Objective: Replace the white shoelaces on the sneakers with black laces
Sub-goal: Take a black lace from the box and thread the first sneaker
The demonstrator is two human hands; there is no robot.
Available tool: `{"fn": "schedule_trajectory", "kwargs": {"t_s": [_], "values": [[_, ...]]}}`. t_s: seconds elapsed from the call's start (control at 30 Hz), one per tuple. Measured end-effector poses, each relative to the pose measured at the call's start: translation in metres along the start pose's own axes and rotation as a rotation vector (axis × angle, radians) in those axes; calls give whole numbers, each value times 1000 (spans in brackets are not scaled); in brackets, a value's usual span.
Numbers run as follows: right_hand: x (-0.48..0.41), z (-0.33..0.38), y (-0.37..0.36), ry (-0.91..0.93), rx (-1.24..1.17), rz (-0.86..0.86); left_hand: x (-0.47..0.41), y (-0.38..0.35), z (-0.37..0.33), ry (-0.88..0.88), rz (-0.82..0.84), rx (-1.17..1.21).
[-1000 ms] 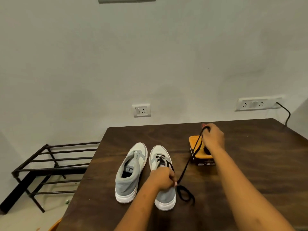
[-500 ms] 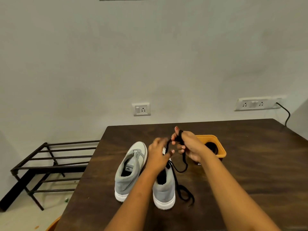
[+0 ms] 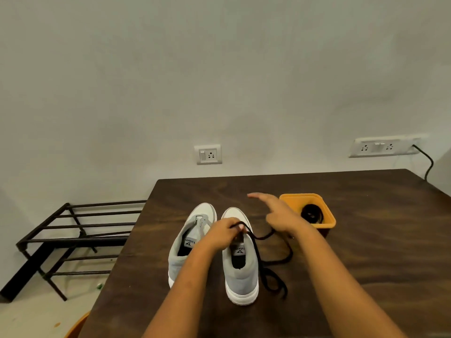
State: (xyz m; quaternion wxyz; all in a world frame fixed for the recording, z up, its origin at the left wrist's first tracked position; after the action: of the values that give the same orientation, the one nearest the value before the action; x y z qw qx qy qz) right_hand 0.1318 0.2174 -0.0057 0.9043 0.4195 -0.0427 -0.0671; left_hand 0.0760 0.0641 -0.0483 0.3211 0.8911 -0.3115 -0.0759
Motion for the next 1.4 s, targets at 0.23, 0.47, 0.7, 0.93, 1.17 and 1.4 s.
{"fn": "schedule_trajectory", "kwargs": {"t_s": [0.23, 0.47, 0.7, 0.93, 1.17, 1.4], "values": [[-20, 23, -38, 37, -496, 153, -7, 10, -13, -32, -199, 189], [-25, -2, -43, -18, -259, -142, -4, 11, 4, -33, -222, 442], [-26, -21, -49, -169, -448, -198, 0, -20, 43, 201, -326, -49], [-21, -25, -66, -212, -198, -148, 4, -28, 54, 277, -434, -26], [-22, -19, -78, -102, 34, -73, -3, -26, 69, 432, -361, 247], [-26, -10, -76, -111, 105, -121, -6, -29, 76, 460, -365, 387]]}}
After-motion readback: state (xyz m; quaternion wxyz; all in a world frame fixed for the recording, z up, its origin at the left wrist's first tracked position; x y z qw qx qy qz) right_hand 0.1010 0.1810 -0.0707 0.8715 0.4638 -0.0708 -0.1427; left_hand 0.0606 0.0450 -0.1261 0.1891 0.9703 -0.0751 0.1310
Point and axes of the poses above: each hand's wrist, its own x-axis away from the middle knuckle, its own y-axis out of the back of the hand, z = x × y, the point moved 3 cm from there along -x, towards the middle knuckle, and after that the axes turned 3 degrees about -z, right-handed, at the moved point
